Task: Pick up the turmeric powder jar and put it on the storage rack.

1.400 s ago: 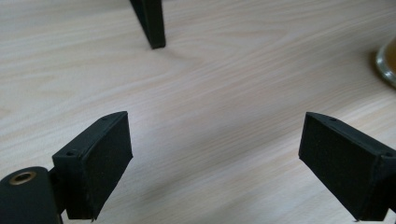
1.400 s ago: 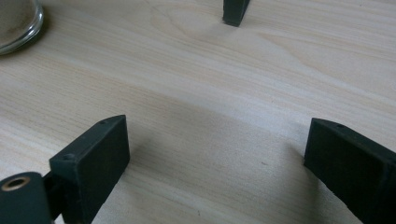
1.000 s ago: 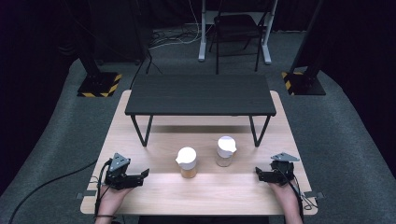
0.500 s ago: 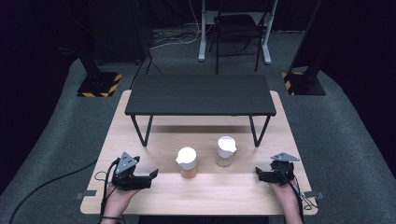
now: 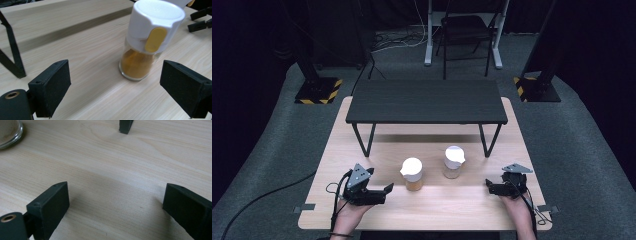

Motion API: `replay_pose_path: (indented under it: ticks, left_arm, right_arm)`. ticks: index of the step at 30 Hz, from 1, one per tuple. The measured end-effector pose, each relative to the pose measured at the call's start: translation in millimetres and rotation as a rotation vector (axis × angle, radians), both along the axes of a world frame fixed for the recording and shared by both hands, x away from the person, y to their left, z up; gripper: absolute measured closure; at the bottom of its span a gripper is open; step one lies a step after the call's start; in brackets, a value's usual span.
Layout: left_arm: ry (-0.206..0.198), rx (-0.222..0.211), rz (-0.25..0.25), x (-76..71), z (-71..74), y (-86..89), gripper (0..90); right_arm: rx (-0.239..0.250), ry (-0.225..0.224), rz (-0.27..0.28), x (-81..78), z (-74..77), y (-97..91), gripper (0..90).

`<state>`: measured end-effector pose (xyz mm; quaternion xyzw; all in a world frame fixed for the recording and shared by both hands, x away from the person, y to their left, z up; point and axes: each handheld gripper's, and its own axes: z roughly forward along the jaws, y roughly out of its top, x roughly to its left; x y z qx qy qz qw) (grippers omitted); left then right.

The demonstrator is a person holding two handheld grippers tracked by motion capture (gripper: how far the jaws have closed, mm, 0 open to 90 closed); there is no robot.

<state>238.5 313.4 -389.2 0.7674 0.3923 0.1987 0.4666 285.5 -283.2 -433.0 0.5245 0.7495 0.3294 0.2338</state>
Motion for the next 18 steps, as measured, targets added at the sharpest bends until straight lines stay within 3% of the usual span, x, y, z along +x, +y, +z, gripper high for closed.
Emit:
replay_pose_path:
  ticks: [18]
  left_arm:
    - [-0.026, -0.001, -0.036, 5.8, -0.2, -31.7, 9.0]
  right_arm:
    - [0.000, 0.000, -0.001, 0.2, 0.0, 0.2, 6.0]
